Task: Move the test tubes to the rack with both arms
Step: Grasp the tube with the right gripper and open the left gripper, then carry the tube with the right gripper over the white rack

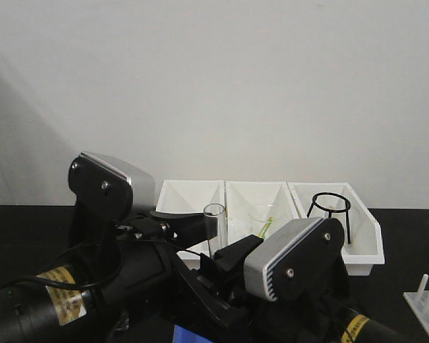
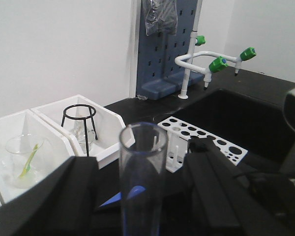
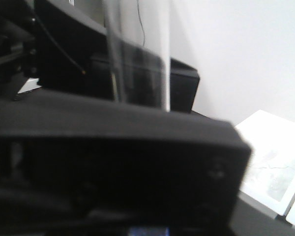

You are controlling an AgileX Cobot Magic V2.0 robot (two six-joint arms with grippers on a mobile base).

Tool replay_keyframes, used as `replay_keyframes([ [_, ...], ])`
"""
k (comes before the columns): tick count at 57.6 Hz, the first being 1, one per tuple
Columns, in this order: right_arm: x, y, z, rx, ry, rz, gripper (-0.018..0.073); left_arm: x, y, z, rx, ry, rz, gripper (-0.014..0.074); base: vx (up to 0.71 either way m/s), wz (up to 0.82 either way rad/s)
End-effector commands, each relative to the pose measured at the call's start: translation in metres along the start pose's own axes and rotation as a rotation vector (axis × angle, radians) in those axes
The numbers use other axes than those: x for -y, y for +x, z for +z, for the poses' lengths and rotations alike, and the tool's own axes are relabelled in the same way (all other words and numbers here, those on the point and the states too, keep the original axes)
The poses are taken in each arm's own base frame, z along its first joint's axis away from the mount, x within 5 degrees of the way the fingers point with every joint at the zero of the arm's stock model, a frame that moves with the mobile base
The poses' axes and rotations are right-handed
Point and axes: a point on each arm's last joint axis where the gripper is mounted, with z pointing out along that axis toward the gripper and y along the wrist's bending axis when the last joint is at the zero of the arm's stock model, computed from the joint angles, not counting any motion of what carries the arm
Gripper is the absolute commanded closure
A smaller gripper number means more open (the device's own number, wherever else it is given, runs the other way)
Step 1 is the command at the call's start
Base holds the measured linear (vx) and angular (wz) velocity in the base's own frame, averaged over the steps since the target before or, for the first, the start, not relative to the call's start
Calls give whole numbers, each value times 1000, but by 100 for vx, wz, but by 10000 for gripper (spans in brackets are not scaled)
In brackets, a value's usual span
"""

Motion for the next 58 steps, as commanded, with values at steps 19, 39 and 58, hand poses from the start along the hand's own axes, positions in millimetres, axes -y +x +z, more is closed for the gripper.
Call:
replay_keyframes([
  [19,3,-24,-5,135,17,3,567,9,-61,-51,339,34,11,66,0,0],
  [39,6,-24,-5,139,38,0,567,13,-80,-104,385,38,146,77,0,0],
  [58,84,-18,-16,128,347,85,566,15,-70,-122,214,66,170,77,0,0],
])
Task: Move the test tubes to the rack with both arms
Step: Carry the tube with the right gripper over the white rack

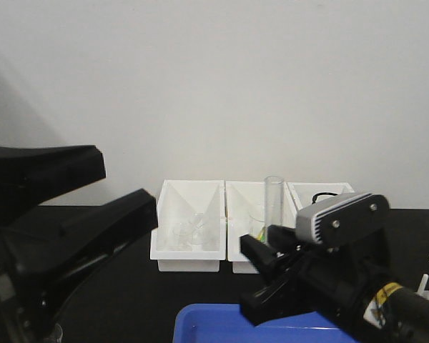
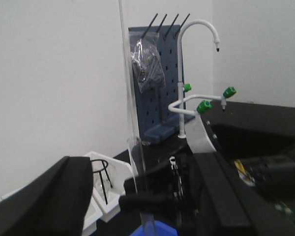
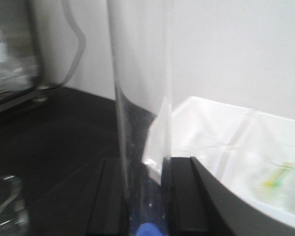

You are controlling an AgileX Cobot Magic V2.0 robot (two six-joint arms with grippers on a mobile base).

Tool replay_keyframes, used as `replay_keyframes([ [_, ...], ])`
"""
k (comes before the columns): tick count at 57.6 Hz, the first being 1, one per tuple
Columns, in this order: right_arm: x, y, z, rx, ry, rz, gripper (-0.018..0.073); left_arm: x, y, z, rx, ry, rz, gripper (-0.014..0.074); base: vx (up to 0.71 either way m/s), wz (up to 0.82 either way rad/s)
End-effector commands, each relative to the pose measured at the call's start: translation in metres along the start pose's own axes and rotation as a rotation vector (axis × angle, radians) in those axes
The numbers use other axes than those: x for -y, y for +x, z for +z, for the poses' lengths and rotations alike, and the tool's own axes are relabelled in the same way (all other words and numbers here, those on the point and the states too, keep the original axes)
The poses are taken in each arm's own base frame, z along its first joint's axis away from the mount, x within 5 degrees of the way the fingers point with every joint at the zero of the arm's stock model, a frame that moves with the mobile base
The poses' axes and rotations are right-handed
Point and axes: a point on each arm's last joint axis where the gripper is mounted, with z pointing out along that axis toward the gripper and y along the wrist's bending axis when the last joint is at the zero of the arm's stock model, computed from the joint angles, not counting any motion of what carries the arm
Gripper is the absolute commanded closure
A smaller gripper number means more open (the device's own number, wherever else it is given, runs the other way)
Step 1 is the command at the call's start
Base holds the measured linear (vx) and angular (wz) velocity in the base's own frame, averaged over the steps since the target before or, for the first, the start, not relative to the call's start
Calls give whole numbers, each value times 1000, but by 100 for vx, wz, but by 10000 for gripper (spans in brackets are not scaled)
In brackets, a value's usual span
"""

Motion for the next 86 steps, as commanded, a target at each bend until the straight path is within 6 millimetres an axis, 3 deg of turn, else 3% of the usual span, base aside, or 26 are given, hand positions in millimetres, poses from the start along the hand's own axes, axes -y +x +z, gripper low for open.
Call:
replay_keyframes([
  [1,24,-25,-5,143,100,-9,566,1,-16,-7,66,3,4,77,0,0],
  [22,131,-30,-34,200,517,-9,566,3,-4,-5,-55,24,-2,77,0,0],
  [44,199,-21,-73,157,780,-73,566,4,3,-5,-124,35,-1,77,0,0],
  [56,223,-10,-76,187,848,-30,566,5,7,-6,-169,43,-1,77,0,0],
  [86,254,36,-45,161,823,-27,566,4,7,-6,-171,36,25,77,0,0],
])
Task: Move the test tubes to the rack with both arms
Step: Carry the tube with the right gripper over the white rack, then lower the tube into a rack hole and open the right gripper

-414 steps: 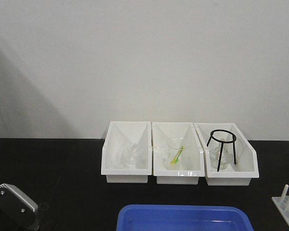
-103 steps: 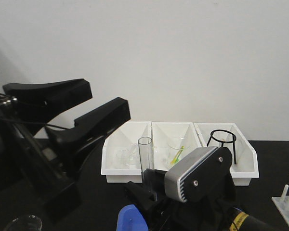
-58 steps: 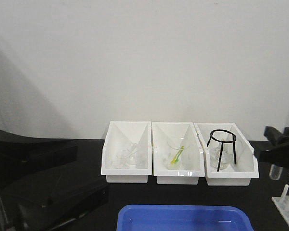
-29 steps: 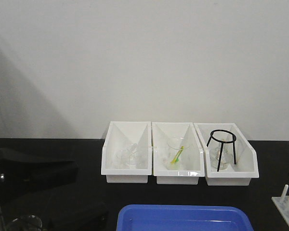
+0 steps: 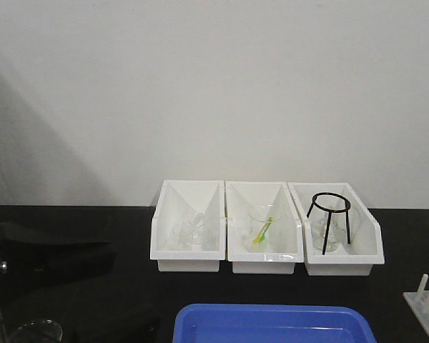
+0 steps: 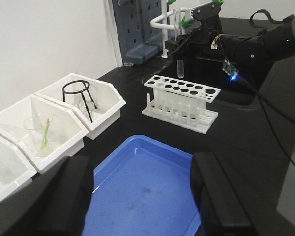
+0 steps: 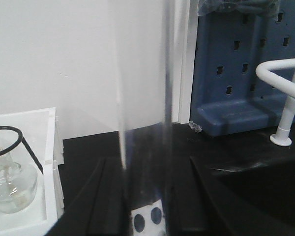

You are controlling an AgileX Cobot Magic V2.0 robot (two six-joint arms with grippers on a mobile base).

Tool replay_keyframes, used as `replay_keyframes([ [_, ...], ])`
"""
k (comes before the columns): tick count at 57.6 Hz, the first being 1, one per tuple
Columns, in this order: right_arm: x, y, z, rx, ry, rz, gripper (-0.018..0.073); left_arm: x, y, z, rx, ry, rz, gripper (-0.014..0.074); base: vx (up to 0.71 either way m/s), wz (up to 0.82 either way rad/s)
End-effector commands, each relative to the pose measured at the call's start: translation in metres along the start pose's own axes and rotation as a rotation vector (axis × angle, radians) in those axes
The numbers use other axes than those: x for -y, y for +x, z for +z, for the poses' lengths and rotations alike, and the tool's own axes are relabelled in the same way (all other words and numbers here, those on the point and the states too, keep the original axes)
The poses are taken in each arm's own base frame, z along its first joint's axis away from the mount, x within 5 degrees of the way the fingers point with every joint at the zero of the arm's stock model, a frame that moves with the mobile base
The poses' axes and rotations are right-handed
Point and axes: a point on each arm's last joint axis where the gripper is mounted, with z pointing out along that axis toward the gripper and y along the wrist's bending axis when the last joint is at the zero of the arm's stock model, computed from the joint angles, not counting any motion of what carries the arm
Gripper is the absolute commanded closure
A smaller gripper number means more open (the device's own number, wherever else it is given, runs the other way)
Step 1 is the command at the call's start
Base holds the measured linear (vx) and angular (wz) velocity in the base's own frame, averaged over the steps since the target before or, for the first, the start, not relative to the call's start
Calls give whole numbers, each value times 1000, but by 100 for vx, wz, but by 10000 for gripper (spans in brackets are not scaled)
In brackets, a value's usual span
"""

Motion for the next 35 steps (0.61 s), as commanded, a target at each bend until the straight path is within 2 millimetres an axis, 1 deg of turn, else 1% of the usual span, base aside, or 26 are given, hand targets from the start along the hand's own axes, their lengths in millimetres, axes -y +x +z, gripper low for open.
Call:
replay_keyframes([
  [1,3,-25,1,176,4,-8,566,0,-16,-6,108,-10,4,77,0,0],
  [20,4,-6,15,181,14,30,566,0,-16,-6,109,-10,5,77,0,0],
  [30,4,-5,17,189,15,21,566,-1,-16,-6,108,-20,27,77,0,0],
  [35,7,-4,17,183,21,16,566,-1,-17,-6,111,-21,27,77,0,0],
])
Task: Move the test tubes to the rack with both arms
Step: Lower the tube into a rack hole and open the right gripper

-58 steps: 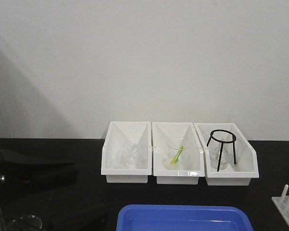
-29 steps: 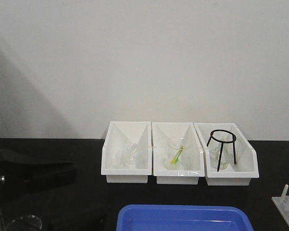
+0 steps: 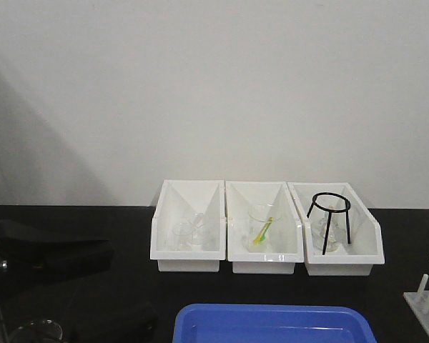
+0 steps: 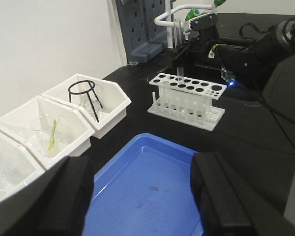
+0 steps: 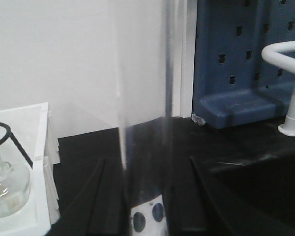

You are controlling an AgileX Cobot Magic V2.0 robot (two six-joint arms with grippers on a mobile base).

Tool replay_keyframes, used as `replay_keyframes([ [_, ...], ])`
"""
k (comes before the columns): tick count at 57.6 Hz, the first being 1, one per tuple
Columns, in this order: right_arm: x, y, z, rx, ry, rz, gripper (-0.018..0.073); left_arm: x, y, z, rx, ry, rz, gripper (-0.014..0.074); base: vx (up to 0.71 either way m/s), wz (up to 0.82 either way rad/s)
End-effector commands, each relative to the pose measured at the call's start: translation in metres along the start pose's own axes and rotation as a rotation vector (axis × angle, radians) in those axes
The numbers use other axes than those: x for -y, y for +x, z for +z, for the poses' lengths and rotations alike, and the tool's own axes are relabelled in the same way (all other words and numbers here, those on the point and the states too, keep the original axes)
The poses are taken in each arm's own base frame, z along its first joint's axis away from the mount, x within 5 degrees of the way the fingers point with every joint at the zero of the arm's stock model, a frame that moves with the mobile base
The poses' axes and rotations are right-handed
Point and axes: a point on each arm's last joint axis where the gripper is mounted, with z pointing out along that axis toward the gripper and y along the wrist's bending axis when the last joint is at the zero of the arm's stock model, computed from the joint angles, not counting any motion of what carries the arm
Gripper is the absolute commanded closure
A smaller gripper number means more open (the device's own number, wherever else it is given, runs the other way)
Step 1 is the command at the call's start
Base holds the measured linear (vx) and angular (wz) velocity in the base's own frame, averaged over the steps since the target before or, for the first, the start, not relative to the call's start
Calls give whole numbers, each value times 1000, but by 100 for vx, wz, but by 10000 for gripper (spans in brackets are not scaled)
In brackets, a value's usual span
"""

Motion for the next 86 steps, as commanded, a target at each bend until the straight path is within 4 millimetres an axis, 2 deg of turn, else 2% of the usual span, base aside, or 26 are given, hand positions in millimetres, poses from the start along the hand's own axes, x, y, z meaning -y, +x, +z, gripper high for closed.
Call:
replay_keyframes([
  [1,6,-30,-2,165,19,-18,566,0,-17,-6,114,-10,0,77,0,0],
  [10,19,-28,-1,152,41,21,566,0,-17,-6,113,-10,0,77,0,0],
  [21,12,-29,0,184,-42,-25,566,-1,-17,-6,119,-11,0,77,0,0],
  [40,12,-8,10,135,-48,12,566,-1,-17,-6,119,-11,0,77,0,0],
  [53,12,-8,10,137,-48,7,566,-1,-17,-6,119,-11,0,77,0,0],
  [86,10,36,27,62,-86,17,566,-1,-17,-6,119,-11,-1,77,0,0],
])
